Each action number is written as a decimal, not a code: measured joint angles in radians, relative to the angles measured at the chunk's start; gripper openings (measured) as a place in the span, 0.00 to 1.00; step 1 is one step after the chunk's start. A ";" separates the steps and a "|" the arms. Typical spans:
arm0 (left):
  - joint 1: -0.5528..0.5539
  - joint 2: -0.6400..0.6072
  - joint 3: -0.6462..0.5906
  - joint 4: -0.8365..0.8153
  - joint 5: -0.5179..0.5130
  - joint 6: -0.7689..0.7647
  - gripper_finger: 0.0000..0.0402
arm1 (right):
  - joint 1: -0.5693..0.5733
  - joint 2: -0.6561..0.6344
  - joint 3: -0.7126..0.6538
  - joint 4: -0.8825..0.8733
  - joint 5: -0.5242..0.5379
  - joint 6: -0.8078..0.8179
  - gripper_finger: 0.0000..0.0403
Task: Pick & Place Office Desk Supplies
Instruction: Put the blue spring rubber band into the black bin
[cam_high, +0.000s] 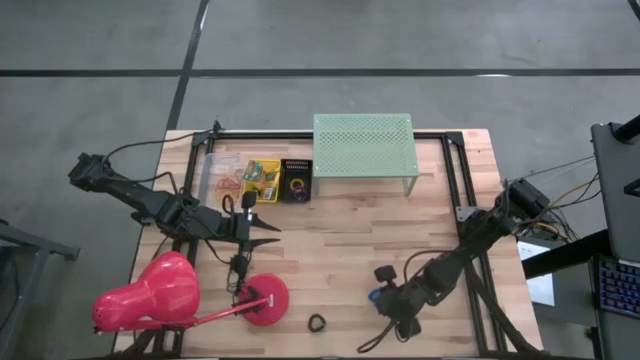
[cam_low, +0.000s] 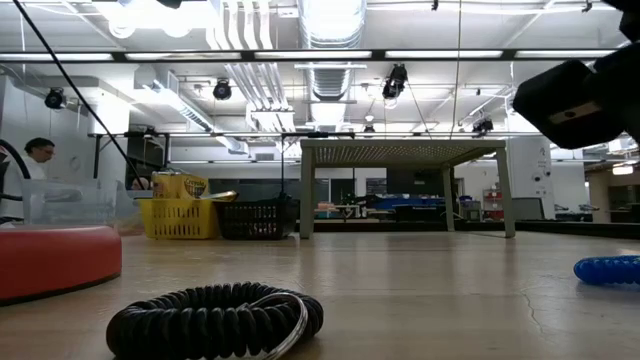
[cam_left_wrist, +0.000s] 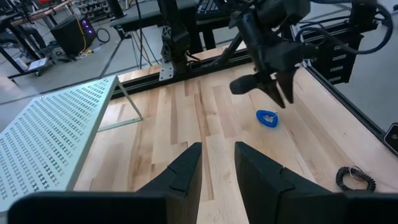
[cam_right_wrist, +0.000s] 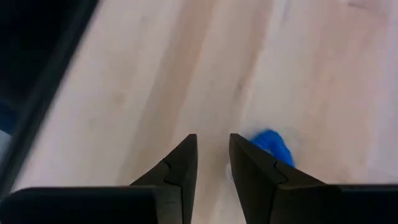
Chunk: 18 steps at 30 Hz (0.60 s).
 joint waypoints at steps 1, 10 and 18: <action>0.000 0.000 0.000 0.000 0.000 0.000 0.24 | 0.000 -0.002 0.000 -0.017 0.011 0.000 0.23; 0.000 0.000 0.000 0.000 0.000 0.000 0.24 | 0.000 -0.007 0.000 -0.055 0.056 0.000 0.23; 0.000 0.000 0.000 0.000 0.000 0.000 0.24 | 0.000 0.018 0.000 -0.077 0.056 0.000 0.23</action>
